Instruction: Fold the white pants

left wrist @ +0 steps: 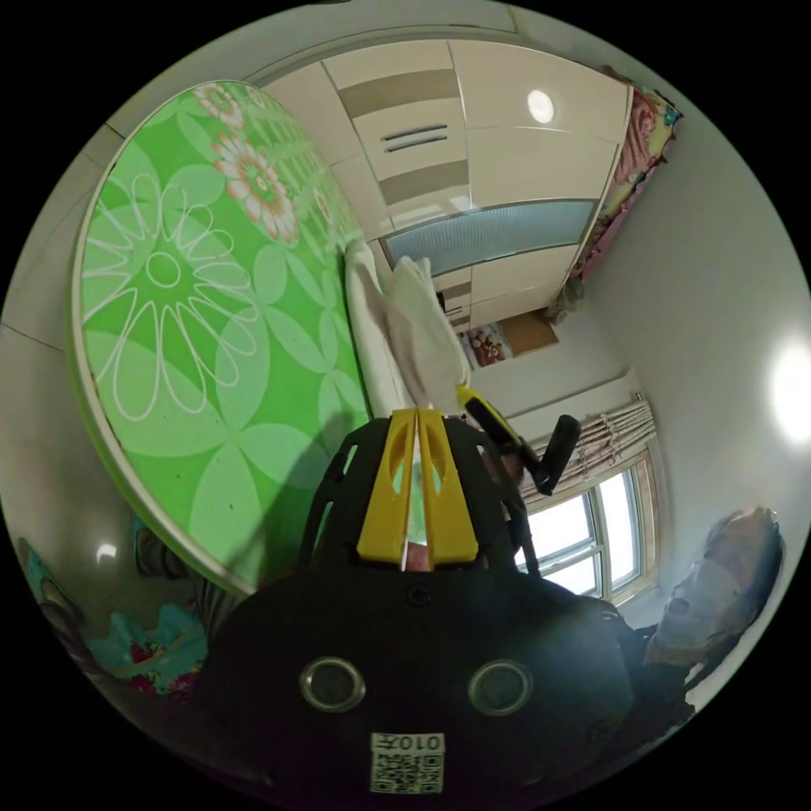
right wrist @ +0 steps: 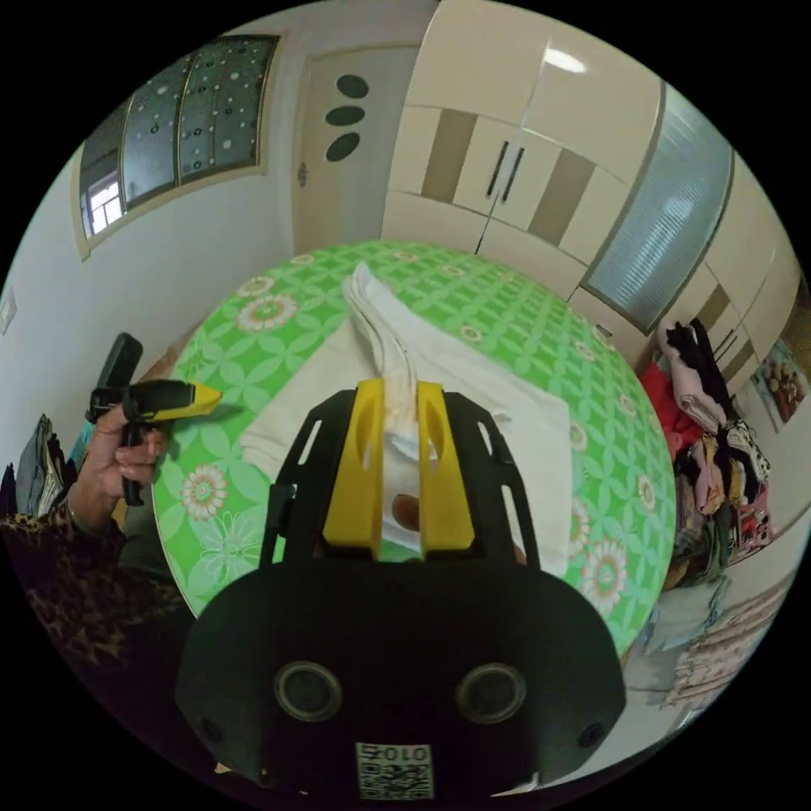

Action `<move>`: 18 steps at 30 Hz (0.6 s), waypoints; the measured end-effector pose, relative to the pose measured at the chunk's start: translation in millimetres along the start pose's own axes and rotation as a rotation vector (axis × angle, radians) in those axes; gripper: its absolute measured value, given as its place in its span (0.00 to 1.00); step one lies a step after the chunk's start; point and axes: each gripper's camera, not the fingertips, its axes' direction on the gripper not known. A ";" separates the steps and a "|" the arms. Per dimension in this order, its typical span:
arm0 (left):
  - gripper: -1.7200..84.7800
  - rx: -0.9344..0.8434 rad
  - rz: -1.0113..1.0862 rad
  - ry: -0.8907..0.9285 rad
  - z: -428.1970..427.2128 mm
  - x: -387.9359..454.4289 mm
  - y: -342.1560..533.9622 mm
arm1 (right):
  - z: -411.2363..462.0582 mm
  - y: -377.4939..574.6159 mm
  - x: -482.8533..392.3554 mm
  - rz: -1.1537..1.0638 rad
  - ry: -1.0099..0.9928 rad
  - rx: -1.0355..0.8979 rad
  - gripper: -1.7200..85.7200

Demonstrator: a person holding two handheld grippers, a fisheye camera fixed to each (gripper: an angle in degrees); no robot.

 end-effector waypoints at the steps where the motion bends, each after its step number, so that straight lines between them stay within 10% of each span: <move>1: 0.02 -0.002 0.000 -0.007 0.5 1.2 0.2 | -20.0 1.9 23.3 0.019 -0.002 0.027 0.09; 7: 0.02 -0.012 -0.004 -0.031 5.6 8.9 3.2 | -130.9 78.7 237.0 0.446 0.140 0.168 0.08; 11: 0.02 -0.011 -0.004 -0.044 9.6 13.9 6.5 | -148.5 188.7 362.1 0.824 0.582 0.052 0.10; 18: 0.02 -0.046 0.069 -0.175 29.0 44.7 8.0 | -140.2 293.1 367.2 0.888 0.403 0.051 0.08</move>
